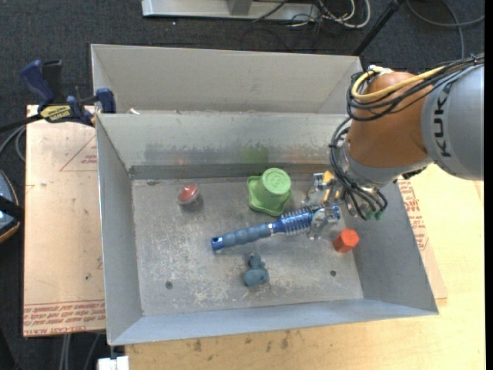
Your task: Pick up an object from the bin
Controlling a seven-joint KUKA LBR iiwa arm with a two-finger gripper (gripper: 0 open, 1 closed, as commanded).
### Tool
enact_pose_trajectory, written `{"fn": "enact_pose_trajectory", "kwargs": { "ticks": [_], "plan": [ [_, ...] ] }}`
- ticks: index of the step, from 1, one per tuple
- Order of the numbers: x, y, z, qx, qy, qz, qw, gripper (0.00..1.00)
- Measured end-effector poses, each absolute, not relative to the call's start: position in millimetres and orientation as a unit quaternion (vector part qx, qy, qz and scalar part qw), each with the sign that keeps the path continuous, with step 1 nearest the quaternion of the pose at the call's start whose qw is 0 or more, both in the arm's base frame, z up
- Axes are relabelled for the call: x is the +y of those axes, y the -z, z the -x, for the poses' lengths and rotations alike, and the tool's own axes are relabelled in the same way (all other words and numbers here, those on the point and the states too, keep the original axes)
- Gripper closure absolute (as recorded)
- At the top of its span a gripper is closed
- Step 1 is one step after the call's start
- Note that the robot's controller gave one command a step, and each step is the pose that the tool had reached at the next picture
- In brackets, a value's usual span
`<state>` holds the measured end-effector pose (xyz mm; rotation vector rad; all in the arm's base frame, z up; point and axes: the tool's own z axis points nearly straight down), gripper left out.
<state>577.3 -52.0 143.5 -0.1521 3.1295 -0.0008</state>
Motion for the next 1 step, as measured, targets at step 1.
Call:
{"fn": "enact_pose_trajectory", "kwargs": {
  "ticks": [1],
  "plan": [
    [-51.7, -169.7, -578.2, 0.999, 0.0, 0.048, 0.003, 1.0]
  ]
}}
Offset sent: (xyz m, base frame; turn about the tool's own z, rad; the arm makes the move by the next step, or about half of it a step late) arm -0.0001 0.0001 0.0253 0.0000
